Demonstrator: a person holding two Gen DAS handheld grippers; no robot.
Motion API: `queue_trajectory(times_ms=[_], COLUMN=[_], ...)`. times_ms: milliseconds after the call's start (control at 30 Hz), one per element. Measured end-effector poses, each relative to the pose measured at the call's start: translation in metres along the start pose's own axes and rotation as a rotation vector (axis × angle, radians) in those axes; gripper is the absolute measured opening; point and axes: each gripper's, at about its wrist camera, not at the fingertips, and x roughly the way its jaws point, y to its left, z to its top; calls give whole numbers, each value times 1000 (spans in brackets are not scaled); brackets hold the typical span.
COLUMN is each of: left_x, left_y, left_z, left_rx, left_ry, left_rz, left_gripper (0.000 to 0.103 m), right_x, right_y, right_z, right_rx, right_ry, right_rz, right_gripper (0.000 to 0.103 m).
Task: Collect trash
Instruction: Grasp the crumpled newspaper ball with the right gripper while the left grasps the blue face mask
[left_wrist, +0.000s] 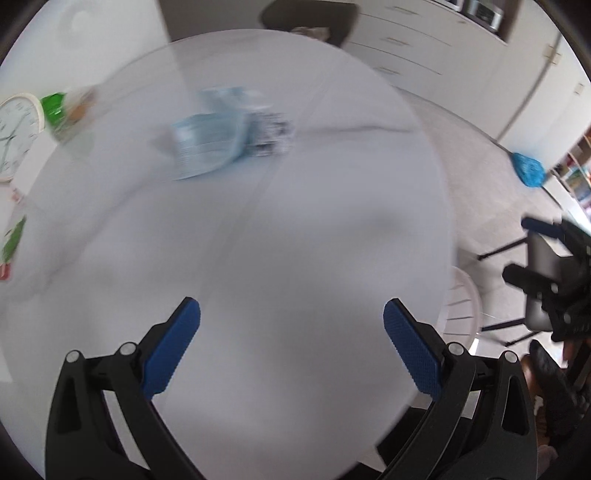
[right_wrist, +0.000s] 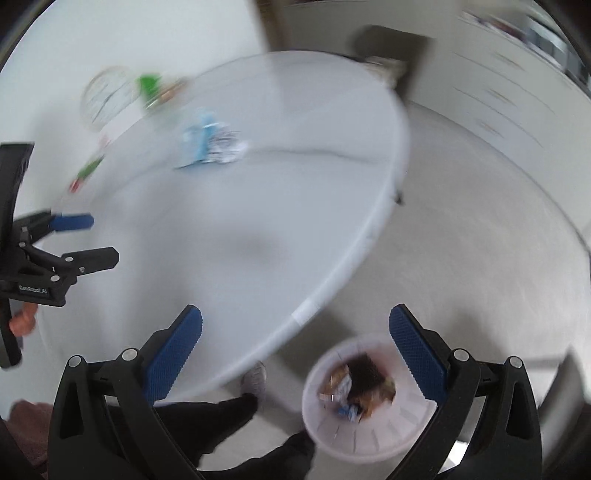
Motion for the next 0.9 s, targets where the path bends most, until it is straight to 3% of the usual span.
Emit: queue_trajectory(times_ms=[167,367,533,733,833,900], left_x=[2,15,30,49,56,57], left_y=[51,85,99,106,108,108], left_z=[-4,-3,8,35,48,54], left_rx=[-93,-181,-224,-233,-240,-241], left_ry=[3,15,24,29,25,22], left_rz=[8,-30,-74,-80,-84,-79], left_gripper=[95,95,95,95,95,95], right_x=[55,123,166,191,194,195], right_y=[47,81,92,105,110,111], right_z=[71,138,171,184,183,182], right_rx=[-210,-404,-508,-632,-681,-696], right_ry=[6,21,56,82,84,83], right_rz=[69,129,149,164,171,175], right_gripper=[101,101,101,99,87,69])
